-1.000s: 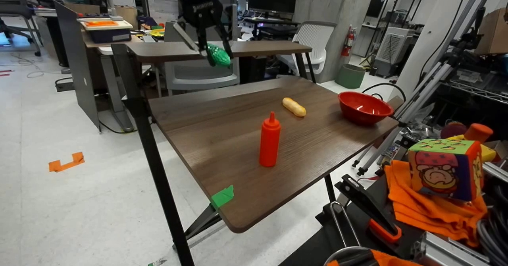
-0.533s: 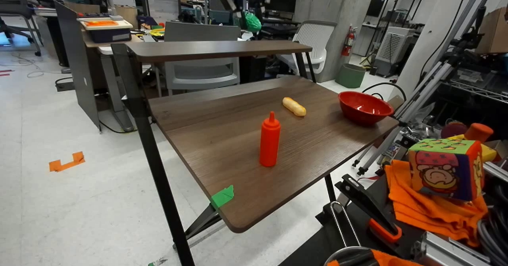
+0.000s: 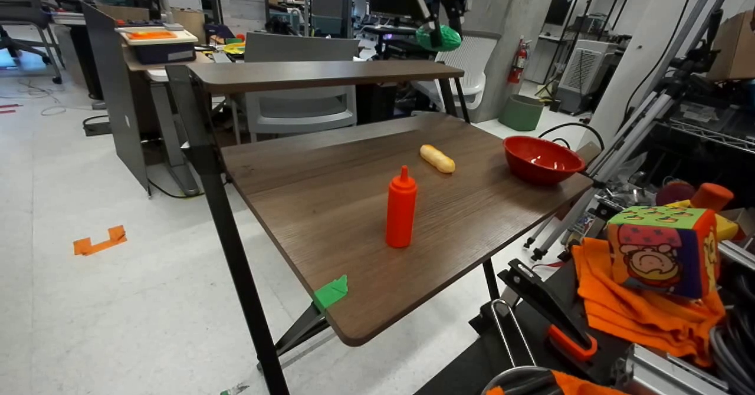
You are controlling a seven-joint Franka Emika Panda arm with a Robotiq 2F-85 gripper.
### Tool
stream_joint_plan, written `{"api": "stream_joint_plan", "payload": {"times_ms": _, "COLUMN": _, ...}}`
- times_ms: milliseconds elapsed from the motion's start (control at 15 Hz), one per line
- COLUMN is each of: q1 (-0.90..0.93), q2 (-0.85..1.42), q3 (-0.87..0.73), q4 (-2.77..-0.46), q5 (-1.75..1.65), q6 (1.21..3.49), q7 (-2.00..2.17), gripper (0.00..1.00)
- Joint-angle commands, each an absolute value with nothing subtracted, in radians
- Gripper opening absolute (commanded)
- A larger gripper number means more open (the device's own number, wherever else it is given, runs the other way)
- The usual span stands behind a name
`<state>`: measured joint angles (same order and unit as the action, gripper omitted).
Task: Put the green object in the bowl
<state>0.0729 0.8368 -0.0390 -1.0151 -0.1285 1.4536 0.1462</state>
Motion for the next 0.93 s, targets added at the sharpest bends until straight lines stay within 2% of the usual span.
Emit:
{"api": "stream_joint_plan", "payload": {"times_ms": 0, "q1": 0.018, "q2": 0.688, "q3": -0.035, "q4": -1.26, "q5": -0.107, "q6": 1.519, "q7": 0.107, "gripper": 0.19}}
{"api": "stream_joint_plan", "payload": {"times_ms": 600, "q1": -0.108, "q2": 0.521, "q3": -0.1, "q4": -1.72, "q5": -0.126, "q6": 1.629, "q7": 0.089, "gripper": 0.19}}
{"api": "stream_joint_plan", "payload": {"times_ms": 867, "q1": -0.165, "q2": 0.476, "q3": -0.156, "q4": -1.943, "q5": -0.151, "q6": 1.787, "q7": 0.088, "gripper": 0.19}}
